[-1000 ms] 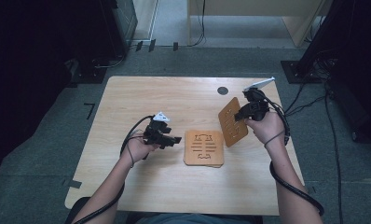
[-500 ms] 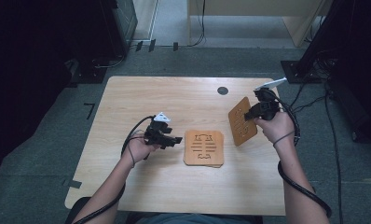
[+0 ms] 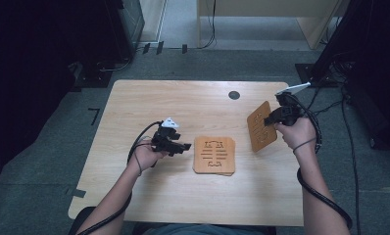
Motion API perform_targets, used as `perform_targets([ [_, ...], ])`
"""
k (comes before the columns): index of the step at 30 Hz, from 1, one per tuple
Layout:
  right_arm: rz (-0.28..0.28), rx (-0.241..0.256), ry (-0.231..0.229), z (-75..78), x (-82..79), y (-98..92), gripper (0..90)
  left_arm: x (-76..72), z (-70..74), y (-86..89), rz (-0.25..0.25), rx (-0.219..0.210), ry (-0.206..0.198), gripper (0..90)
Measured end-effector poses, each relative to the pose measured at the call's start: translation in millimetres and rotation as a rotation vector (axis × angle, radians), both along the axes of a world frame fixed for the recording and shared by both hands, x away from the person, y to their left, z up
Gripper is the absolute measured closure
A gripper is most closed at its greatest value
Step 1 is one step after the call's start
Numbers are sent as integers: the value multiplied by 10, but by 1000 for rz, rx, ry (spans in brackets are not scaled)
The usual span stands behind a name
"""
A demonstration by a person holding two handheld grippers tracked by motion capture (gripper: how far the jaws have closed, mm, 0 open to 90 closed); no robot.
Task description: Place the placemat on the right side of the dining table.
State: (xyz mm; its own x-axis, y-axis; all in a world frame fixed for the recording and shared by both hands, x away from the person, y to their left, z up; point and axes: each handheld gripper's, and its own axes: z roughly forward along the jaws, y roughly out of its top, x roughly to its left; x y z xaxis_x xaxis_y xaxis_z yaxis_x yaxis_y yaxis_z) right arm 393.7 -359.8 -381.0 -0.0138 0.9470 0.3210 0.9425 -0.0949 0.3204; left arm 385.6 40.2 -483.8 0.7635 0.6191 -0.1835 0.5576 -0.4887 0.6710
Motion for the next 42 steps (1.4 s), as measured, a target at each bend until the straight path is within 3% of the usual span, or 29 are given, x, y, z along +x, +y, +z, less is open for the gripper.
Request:
perform_targets([
  [15,-41,-16,-12,-32,149,-158,877,-6,-1,-19,-12,4,-13,307],
  [18,-49,-48,-34,-7,181,-176,877,-12,-7,-30,-19,-1,-11,305],
  [22,-65,-21,-25,-24,244,-222,877,-20,-8,-42,-25,2,-13,304],
  [28,-93,-44,-20,-39,318,-305,877,-23,-15,-55,-30,3,-14,304],
  [37,-128,-29,-13,-12,432,-428,877,-35,-26,-84,-39,9,-13,304],
  [42,-145,-52,-13,20,506,-493,877,-34,-23,-83,-39,9,-17,304],
])
